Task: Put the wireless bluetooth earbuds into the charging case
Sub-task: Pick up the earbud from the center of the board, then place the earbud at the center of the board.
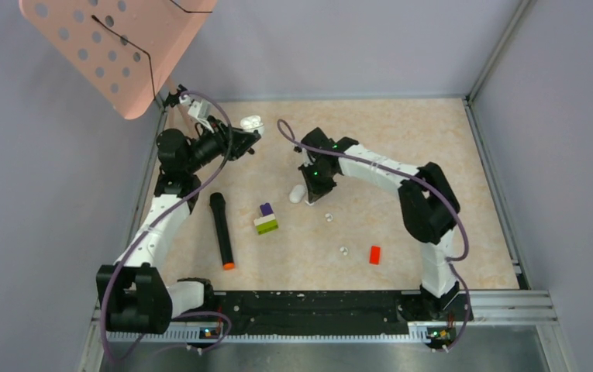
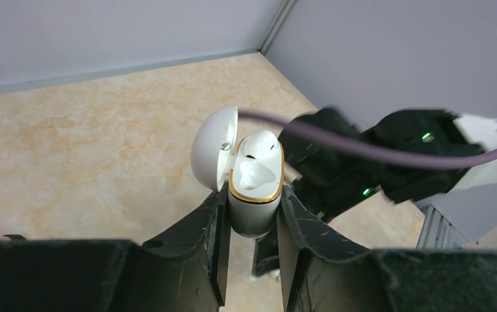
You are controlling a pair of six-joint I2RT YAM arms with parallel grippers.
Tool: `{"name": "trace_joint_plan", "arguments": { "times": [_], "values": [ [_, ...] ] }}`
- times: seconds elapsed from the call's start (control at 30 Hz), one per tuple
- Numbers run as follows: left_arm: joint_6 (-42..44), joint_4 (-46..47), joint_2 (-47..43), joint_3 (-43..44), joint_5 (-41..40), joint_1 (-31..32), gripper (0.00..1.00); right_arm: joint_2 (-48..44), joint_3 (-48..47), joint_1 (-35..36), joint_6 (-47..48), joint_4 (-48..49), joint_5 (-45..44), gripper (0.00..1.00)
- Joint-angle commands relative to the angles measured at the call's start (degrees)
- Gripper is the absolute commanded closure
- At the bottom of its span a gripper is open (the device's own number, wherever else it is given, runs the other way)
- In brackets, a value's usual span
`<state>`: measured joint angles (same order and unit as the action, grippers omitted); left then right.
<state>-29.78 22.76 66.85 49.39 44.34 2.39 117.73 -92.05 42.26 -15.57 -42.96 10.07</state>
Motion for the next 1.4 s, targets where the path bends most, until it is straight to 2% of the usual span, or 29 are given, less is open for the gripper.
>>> {"name": "trace_joint_plan", "arguments": {
  "times": [0.0, 0.13, 0.23, 0.33, 0.47, 0.63, 0.87, 1.13, 1.27, 1.37],
  "values": [
    [-0.18, 7.90, 4.64, 3.39, 5.44, 0.03, 1.00, -14.92, 0.21, -3.78, 8.26, 1.28, -3.92, 1.00],
    [-0.90, 10.36, 9.38, 7.14, 7.73, 0.57, 1.00, -21.04, 3.32, -5.48, 14.35, 5.80, -4.10, 1.00],
    [-0.89, 10.63, 11.57, 9.40, 7.80, 1.32, 1.00, -24.91, 9.03, -5.52, 23.07, 10.91, -5.85, 1.00],
    [-1.31, 10.18, 12.68, 10.72, 7.43, 1.65, 1.00, -30.38, 19.55, -5.89, 36.85, 19.03, -6.51, 1.00],
    [-0.89, 8.78, 12.81, 11.17, 7.87, 1.65, 1.00, -40.48, 35.55, -6.75, 56.91, 29.19, 1.71, 1.00],
    [0.05, 6.47, 11.71, 10.64, 8.31, 1.65, 1.00, -46.86, 42.82, -6.75, 76.29, 23.76, 12.66, 1.00],
    [-0.48, 5.80, 11.09, 9.59, 7.59, 1.73, 1.00, -45.77, 48.32, -6.79, 101.09, 15.30, 17.43, 1.00],
    [0.61, 3.31, 9.71, 9.63, 7.10, 1.91, 1.00, -39.32, 46.77, -6.82, 106.35, 13.17, 18.98, 1.00],
    [0.86, 2.56, 9.19, 9.27, 6.90, 2.00, 1.00, -37.43, 44.16, -6.84, 104.85, 11.25, 18.32, 0.78],
    [0.95, 2.67, 9.14, 8.82, 6.73, 2.08, 1.00, -37.10, 42.67, -6.83, 103.28, 9.69, 18.06, 0.76]
  ]
}}
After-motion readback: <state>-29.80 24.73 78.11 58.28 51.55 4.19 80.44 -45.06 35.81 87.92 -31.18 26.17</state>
